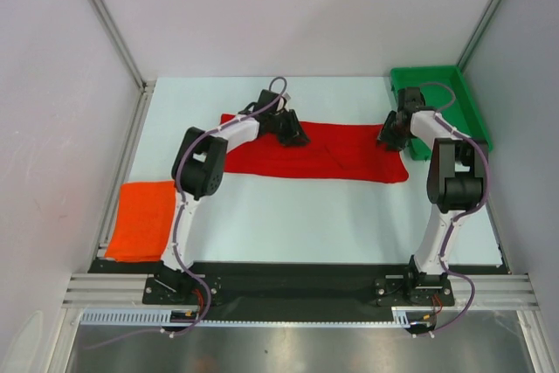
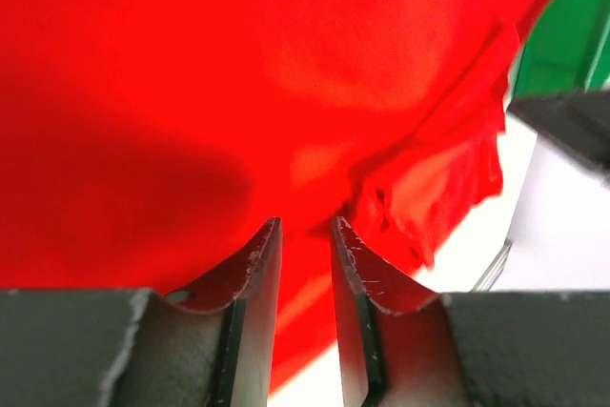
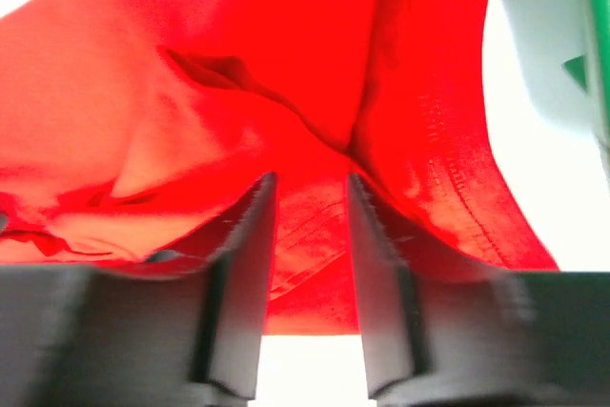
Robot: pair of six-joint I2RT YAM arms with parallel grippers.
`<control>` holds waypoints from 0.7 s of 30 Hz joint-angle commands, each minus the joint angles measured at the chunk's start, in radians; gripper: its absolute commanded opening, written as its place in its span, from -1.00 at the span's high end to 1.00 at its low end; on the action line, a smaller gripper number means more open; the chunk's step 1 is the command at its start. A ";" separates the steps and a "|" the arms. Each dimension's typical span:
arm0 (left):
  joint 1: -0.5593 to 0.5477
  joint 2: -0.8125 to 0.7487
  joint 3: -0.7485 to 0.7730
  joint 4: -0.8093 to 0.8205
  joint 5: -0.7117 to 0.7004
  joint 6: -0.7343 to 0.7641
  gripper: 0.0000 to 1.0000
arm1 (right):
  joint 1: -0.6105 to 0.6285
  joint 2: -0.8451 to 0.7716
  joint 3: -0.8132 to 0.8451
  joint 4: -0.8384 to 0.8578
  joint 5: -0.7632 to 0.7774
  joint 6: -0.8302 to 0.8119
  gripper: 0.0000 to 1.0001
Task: Fold and stack the t-shirts
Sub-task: Fold the tshirt
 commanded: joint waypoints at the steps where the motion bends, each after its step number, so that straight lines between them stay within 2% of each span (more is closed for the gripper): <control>1: -0.002 -0.238 -0.031 -0.126 -0.008 0.135 0.34 | 0.028 -0.103 0.073 -0.096 0.057 0.007 0.08; 2: 0.001 -0.266 -0.063 -0.143 -0.017 0.154 0.34 | 0.028 -0.141 0.067 -0.124 0.052 0.017 -0.10; 4: 0.003 -0.324 -0.097 -0.195 -0.040 0.212 0.30 | 0.030 -0.189 0.041 -0.144 0.040 0.061 -0.26; 5: 0.006 -0.376 -0.134 -0.211 -0.062 0.229 0.28 | 0.028 -0.212 0.019 -0.149 0.010 0.075 -0.40; 8: 0.021 -0.473 -0.240 -0.225 -0.074 0.255 0.24 | 0.021 -0.340 -0.105 -0.120 -0.068 0.161 -0.62; 9: 0.024 -0.495 -0.266 -0.225 -0.077 0.257 0.23 | 0.021 -0.368 -0.201 -0.098 -0.084 0.182 -0.64; 12: 0.044 -0.564 -0.347 -0.217 -0.073 0.261 0.20 | 0.022 -0.492 -0.347 0.017 -0.096 0.282 -0.72; 16: 0.073 -0.624 -0.413 -0.223 -0.054 0.267 0.20 | 0.019 -0.583 -0.592 0.180 -0.118 0.398 -0.73; 21: 0.096 -0.670 -0.496 -0.230 -0.053 0.273 0.20 | 0.014 -0.596 -0.743 0.399 -0.152 0.466 -0.75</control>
